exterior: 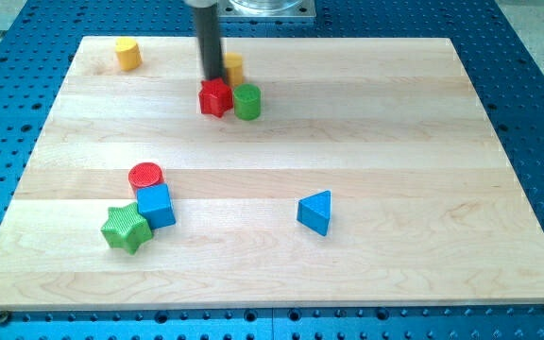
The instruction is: Drag the green circle to the right side of the hexagon
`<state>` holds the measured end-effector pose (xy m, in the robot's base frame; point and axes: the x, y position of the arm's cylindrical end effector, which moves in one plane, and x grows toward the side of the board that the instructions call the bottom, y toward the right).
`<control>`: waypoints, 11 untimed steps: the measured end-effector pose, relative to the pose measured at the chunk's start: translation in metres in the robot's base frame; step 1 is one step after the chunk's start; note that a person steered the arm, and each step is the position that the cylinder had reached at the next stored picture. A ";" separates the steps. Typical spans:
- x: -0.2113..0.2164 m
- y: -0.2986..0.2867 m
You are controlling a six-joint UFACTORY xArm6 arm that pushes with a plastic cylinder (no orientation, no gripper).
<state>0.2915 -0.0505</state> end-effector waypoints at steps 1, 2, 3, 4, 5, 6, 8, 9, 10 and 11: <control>-0.023 0.036; -0.013 -0.049; -0.037 -0.001; -0.035 0.040; 0.027 -0.003; 0.084 -0.073; 0.065 0.005; 0.041 0.073; 0.003 0.108; -0.008 0.130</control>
